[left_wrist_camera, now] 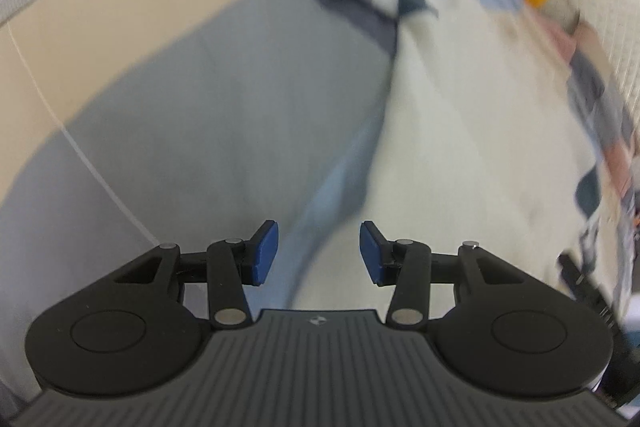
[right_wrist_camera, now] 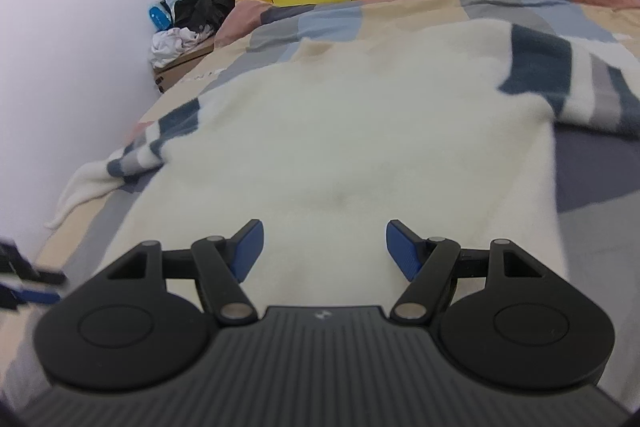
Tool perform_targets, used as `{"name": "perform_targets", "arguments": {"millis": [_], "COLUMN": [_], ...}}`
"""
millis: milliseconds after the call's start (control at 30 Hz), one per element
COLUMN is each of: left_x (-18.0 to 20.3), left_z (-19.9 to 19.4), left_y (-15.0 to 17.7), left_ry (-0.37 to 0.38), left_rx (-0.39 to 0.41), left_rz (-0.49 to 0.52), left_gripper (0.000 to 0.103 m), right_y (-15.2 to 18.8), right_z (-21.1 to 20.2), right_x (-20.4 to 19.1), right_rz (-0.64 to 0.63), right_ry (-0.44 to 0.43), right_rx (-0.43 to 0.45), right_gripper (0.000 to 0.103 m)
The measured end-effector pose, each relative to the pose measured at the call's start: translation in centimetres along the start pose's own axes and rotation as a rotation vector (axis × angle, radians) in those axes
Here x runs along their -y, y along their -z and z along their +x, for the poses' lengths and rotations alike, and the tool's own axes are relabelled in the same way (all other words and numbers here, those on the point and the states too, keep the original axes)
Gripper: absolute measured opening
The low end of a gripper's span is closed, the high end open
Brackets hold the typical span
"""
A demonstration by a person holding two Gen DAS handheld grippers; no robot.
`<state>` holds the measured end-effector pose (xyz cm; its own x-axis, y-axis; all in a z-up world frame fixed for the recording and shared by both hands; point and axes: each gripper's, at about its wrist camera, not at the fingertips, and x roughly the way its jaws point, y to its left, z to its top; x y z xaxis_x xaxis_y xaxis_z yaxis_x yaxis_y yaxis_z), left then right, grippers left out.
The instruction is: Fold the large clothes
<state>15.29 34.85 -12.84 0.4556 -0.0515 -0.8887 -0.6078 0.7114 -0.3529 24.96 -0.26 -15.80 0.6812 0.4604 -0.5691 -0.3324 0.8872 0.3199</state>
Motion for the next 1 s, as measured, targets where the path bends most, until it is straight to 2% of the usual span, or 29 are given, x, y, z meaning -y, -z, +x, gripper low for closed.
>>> {"name": "perform_targets", "arguments": {"millis": [167,367,700,767,833,900,1000], "left_x": [0.9,2.6,3.0,3.2,3.5,4.0,4.2], "left_z": [1.1,1.7,2.1,2.0,1.9,1.9,1.1], "left_y": [2.8,5.9,6.2,6.3,6.4,6.1,6.0], "left_ry": [0.036,-0.027,-0.03,-0.046,-0.046,-0.04,-0.017], "left_rx": [-0.055,-0.032,-0.16,-0.155,-0.156,-0.156,-0.147], "left_rz": [0.051,0.175,0.251,0.267,0.286,0.291,0.3], "left_gripper": [0.051,0.051,0.05,0.044,0.03,0.021,0.018], "right_y": [0.0,0.3,0.4,0.4,0.4,0.3,0.2], "right_z": [0.0,0.5,0.6,0.7,0.8,0.8,0.6], "right_x": [0.1,1.8,1.7,1.8,1.9,2.0,2.1], "right_rz": [-0.006,0.098,0.104,0.106,0.113,0.118,0.119], "right_ry": [0.034,0.018,0.027,0.025,0.021,0.019,0.014], "right_rx": [-0.001,-0.048,-0.052,-0.055,-0.061,-0.062,-0.059], "right_gripper": [0.07,0.07,0.07,0.07,0.07,0.07,0.07]}}
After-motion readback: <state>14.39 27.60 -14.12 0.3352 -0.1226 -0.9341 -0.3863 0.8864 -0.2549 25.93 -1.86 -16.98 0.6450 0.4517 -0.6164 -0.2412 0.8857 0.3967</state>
